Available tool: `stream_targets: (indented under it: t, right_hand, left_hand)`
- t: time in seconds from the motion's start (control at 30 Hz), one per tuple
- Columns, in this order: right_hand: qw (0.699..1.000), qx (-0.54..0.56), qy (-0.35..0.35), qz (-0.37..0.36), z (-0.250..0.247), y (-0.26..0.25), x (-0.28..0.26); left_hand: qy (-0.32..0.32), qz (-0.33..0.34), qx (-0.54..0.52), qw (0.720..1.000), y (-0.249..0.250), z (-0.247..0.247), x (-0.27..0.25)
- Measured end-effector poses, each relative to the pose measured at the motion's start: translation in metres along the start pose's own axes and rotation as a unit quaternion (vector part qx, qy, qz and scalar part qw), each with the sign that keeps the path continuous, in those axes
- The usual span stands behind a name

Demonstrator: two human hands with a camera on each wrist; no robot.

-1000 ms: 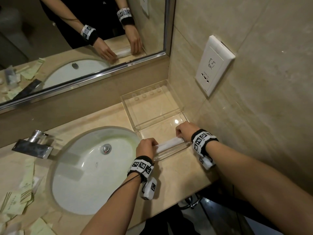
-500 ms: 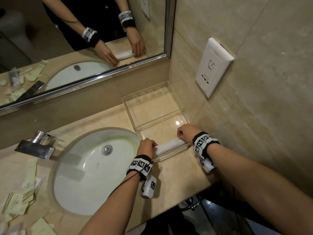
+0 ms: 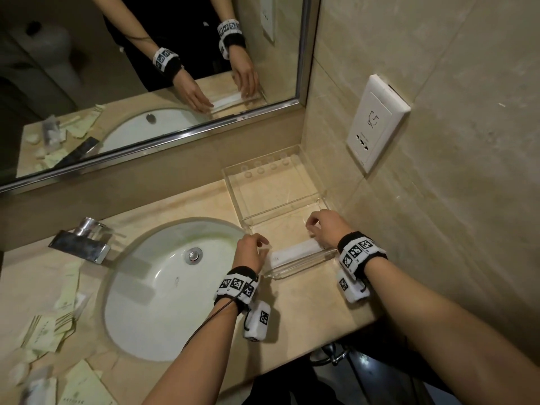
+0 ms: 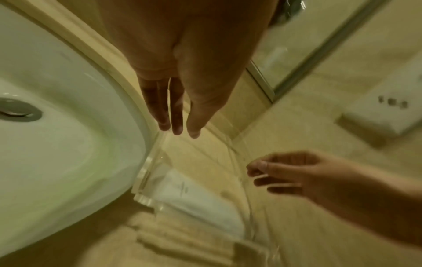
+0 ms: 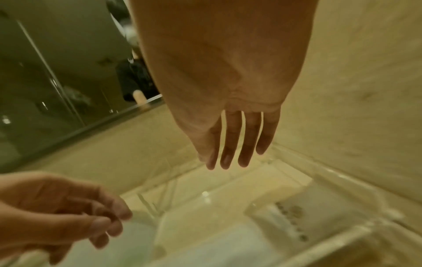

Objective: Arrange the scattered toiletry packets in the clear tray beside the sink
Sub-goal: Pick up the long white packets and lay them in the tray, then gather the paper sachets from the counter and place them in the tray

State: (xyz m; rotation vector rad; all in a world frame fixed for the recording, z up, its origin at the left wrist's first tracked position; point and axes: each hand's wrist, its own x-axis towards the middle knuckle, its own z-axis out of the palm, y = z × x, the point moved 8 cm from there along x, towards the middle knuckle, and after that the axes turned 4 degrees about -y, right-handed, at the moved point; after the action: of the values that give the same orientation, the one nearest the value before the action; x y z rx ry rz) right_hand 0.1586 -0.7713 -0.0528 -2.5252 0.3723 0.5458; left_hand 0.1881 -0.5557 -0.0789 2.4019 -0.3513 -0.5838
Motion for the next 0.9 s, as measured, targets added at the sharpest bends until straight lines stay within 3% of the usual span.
stream_targets:
  t: [0.23, 0.57, 0.9]
  right_hand:
    - [0.980, 0.147, 0.044, -0.122, 0.007, -0.089, -0.019]
    - [0.936, 0.136, -0.082, -0.315, 0.078, -0.273, -0.045]
    - [0.889, 0.090, -0.198, -0.403, 0.175, -0.393, -0.104]
  left_hand:
    - [0.114, -0.088, -0.152, 0.978, -0.042, -0.064, -0.058]
    - [0.280, -0.233, -0.193, 0.911, -0.142, -0.141, -0.209]
    - [0.385, -0.351, -0.208, 0.828, -0.228, -0.172, -0.354]
